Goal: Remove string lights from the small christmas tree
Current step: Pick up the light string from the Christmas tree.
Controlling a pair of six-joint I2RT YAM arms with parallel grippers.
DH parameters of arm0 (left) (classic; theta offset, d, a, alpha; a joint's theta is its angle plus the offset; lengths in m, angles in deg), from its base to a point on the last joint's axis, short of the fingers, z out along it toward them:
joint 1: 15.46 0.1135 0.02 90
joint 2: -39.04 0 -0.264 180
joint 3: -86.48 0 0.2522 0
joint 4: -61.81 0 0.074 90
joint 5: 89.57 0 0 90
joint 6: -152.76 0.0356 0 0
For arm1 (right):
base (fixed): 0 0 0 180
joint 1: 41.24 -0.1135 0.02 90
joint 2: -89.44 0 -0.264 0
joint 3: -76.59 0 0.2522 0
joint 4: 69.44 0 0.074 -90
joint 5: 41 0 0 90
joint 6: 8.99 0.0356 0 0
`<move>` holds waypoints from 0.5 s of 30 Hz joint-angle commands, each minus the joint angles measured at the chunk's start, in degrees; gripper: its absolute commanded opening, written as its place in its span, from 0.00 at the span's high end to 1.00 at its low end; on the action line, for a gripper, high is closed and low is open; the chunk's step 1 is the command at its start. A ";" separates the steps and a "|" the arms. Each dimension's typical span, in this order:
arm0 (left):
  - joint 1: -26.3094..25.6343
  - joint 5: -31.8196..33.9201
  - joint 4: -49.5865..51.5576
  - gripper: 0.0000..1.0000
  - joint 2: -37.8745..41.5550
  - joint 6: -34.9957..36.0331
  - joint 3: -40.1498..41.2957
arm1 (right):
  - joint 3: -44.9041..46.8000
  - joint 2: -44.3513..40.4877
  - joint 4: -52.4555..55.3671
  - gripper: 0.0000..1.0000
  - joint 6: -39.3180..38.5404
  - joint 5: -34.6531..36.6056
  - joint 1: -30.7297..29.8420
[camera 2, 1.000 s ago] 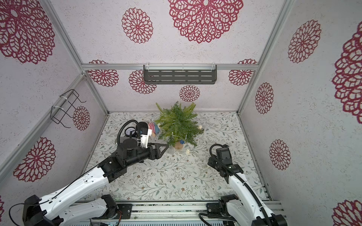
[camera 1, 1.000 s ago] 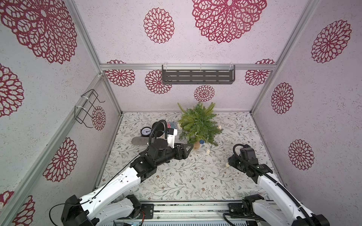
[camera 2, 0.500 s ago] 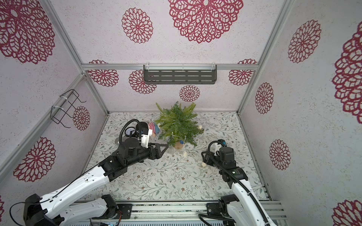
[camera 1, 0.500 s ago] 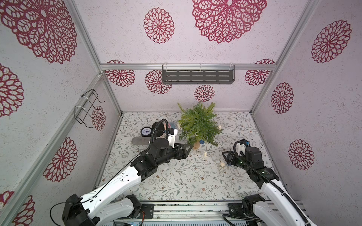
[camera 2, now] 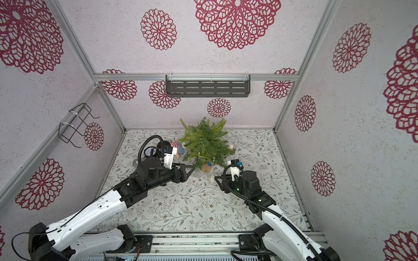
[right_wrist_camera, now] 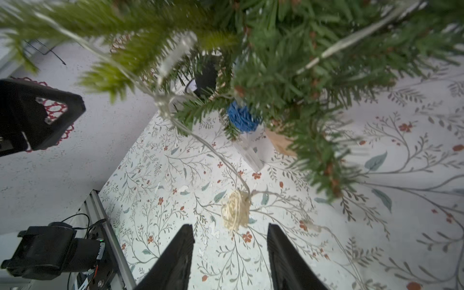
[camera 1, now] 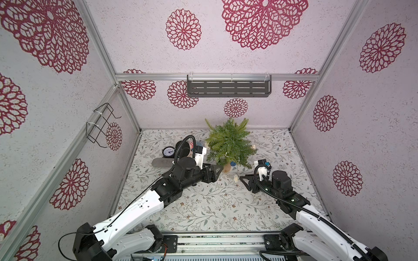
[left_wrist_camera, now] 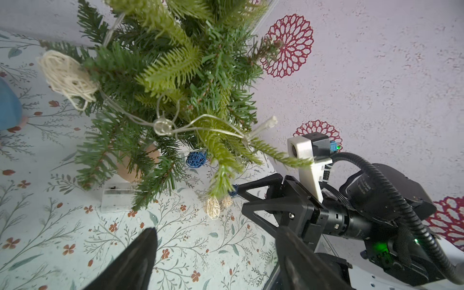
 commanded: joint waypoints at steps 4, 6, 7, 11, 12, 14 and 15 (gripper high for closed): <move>-0.73 0.16 0.80 0.22 -0.78 0.63 -2.17 | -2.31 3.26 -11.90 0.53 -5.74 -0.87 -0.66; -0.73 0.32 0.94 0.22 -0.77 0.58 -2.36 | -2.87 5.25 -13.04 0.56 -6.44 -1.63 -0.68; -0.73 0.34 1.05 0.22 -0.82 0.57 -2.41 | -3.16 6.36 -13.65 0.57 -6.64 -2.25 -0.69; -0.73 0.53 1.42 0.22 -0.83 0.60 -2.81 | -3.03 9.03 -17.62 0.64 -6.49 -3.04 -0.81; -0.73 0.68 1.55 0.22 -0.93 0.57 -2.85 | -2.94 9.53 -18.61 0.64 -6.30 -2.63 -0.81; -0.71 0.60 1.68 0.22 -1.27 0.65 -3.14 | -3.12 10.25 -20.40 0.66 -5.95 -2.71 -0.83; -0.73 0.42 1.76 0.22 -1.47 0.59 -3.22 | -3.00 10.60 -21.69 0.68 -5.63 -2.97 -0.86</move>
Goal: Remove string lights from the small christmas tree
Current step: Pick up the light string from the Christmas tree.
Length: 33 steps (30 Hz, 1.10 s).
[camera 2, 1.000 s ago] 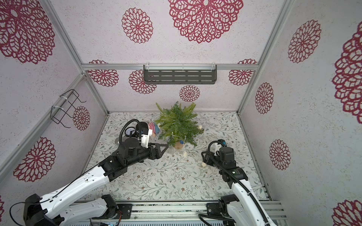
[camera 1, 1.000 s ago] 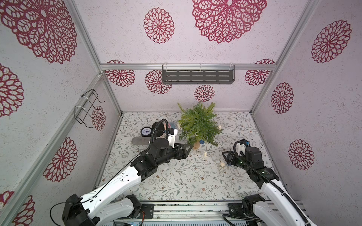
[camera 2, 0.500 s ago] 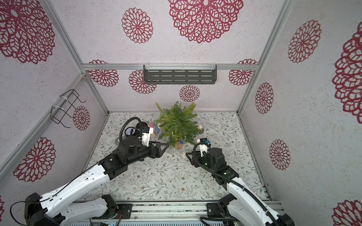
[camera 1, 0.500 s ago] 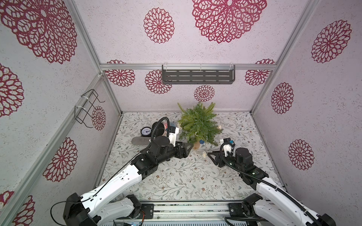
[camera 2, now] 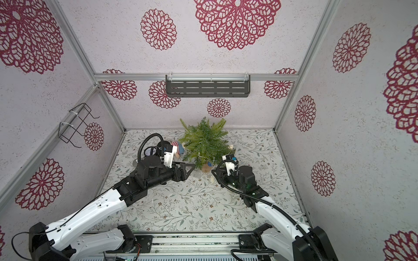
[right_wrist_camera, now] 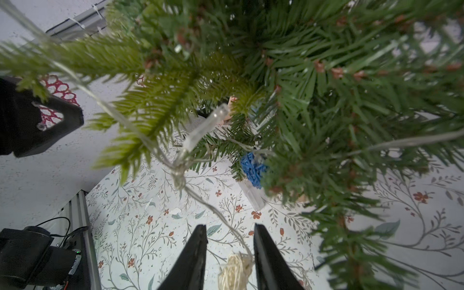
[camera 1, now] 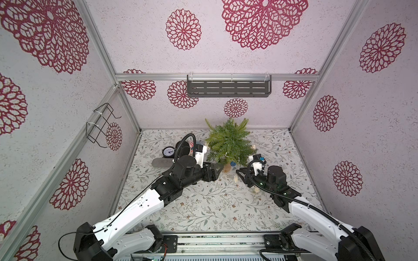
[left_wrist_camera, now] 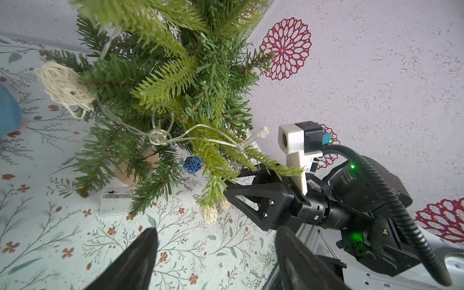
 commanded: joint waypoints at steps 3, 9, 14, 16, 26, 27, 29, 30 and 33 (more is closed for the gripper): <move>-0.73 0.10 0.68 0.22 -0.96 0.62 -1.90 | -0.53 0.91 -10.95 0.70 -0.47 -2.19 -0.56; -0.73 0.35 1.25 0.22 -1.05 0.72 -2.44 | -1.22 2.60 -11.05 0.71 -1.89 -0.29 -0.82; -0.71 0.53 1.47 0.22 -1.36 0.47 -2.74 | -1.72 4.49 -12.32 0.74 -1.92 -0.83 -0.99; -0.73 0.51 1.56 0.22 -1.29 0.42 -2.75 | -1.72 5.21 -13.00 0.75 -1.82 -1.71 -1.13; -0.73 1.80 2.39 0.21 -1.32 0.38 -2.87 | -1.74 4.37 -13.11 0.84 -1.88 -1.40 -1.35; -0.73 1.91 2.43 0.21 -1.20 0.33 -2.89 | -1.76 4.16 -12.99 0.86 -1.85 -1.41 -1.36; -0.73 1.87 2.44 0.21 -1.23 0.26 -2.91 | -1.72 3.74 -12.68 0.90 -1.85 -1.38 -1.35; -0.73 1.90 2.41 0.21 -1.14 0.26 -2.92 | -1.71 3.52 -12.38 0.91 -1.85 -1.18 -1.36; -0.73 1.77 2.44 0.21 -1.05 0.25 -2.95 | -1.87 3.09 -10.69 0.96 -2.06 -0.47 -1.35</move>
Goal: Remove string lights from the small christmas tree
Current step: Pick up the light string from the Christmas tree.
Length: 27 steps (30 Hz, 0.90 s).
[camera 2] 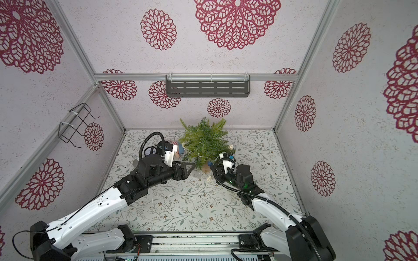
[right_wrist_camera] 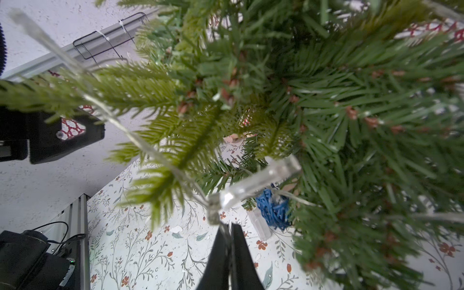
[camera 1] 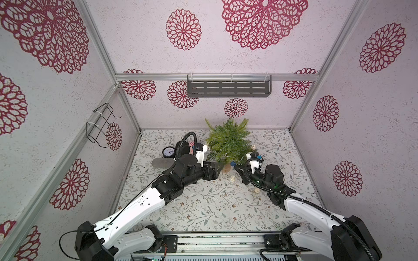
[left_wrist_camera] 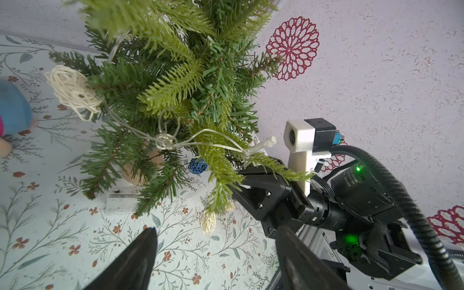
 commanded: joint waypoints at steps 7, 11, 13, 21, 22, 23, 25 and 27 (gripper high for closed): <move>-0.71 -0.15 0.27 0.21 0.09 0.05 -1.50 | -2.15 -4.73 2.30 1.00 -0.89 1.22 -0.36; -0.69 -0.34 -0.06 0.21 0.55 -0.48 -1.68 | -2.92 -7.24 4.86 1.00 -1.19 1.58 -0.33; -0.73 -0.38 -0.12 0.21 1.02 -0.74 -1.74 | -3.45 -8.28 5.53 1.00 -1.16 1.50 -0.41; -0.73 -0.09 -0.06 0.21 3.76 -2.29 -1.73 | -6.31 -10.15 7.85 1.00 -1.13 0.15 -0.85; -0.73 -0.01 0.01 0.21 4.02 -2.53 -1.75 | -6.67 -10.35 8.27 1.00 -1.22 0.09 -0.85; -0.73 0.01 0.12 0.21 4.35 -2.81 -1.85 | -7.12 -10.51 8.76 1.00 -1.28 -0.16 -1.00; -0.72 0.01 0.34 0.21 4.88 -3.15 -1.94 | -8.05 -10.98 9.63 1.00 -1.67 -0.72 -1.18; -0.73 0.09 0.25 0.21 5.34 -3.66 -1.95 | -8.78 -11.58 10.11 1.00 -1.86 -1.20 -1.42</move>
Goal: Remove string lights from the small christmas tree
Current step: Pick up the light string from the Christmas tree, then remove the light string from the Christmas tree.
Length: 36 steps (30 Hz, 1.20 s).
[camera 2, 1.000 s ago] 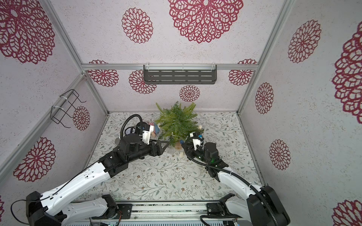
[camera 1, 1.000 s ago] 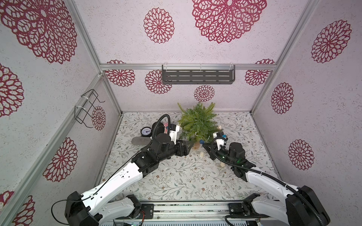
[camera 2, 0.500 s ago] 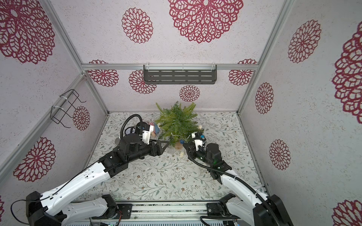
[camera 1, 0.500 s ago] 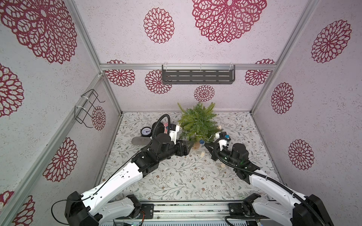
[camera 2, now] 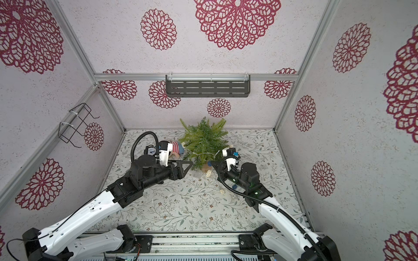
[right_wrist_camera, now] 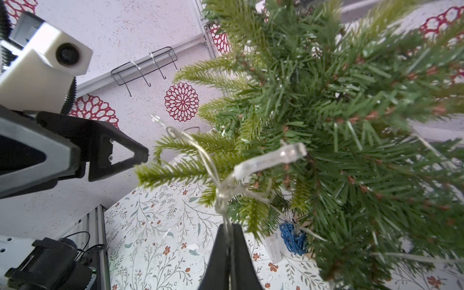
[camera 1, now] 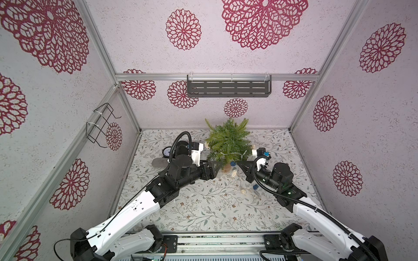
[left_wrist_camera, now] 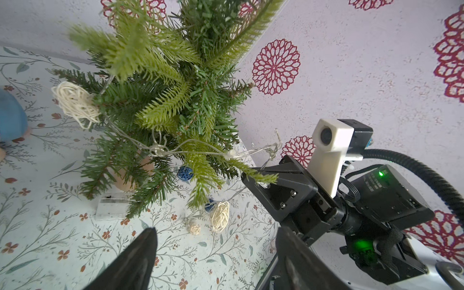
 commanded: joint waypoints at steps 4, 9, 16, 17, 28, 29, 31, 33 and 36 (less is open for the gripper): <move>-0.73 0.55 -1.63 0.21 1.43 -4.92 -0.79 | -3.70 -1.95 0.53 1.00 -1.86 -3.00 -0.99; -0.72 0.04 -8.06 0.19 1.19 -10.92 2.42 | -4.38 -1.86 0.57 1.00 -2.27 -5.69 -2.20; -0.72 2.58 -7.06 0.19 3.04 -11.70 2.55 | -5.40 -2.51 3.77 1.00 -4.00 -6.77 -4.97; -0.73 3.11 -6.50 0.19 3.41 -11.78 2.48 | -5.48 -2.67 4.09 1.00 -4.22 -6.77 -5.28; -0.73 5.78 -0.77 0.20 5.92 -12.53 2.29 | -6.83 0.18 5.45 1.00 -6.44 -5.60 -9.71; -0.73 5.77 -0.55 0.20 6.01 -12.71 2.37 | -7.10 0.60 5.75 1.00 -6.84 -5.30 -10.13; -0.73 5.59 -0.50 0.21 6.19 -13.14 2.62 | -7.65 1.51 5.83 1.00 -7.45 -4.92 -11.13; -0.73 5.34 -0.88 0.21 6.15 -13.37 2.85 | -8.23 2.51 5.63 1.00 -7.84 -4.75 -11.93; -0.73 4.68 -1.72 0.21 5.55 -14.13 3.06 | -9.21 4.32 5.68 1.00 -8.89 -4.51 -13.03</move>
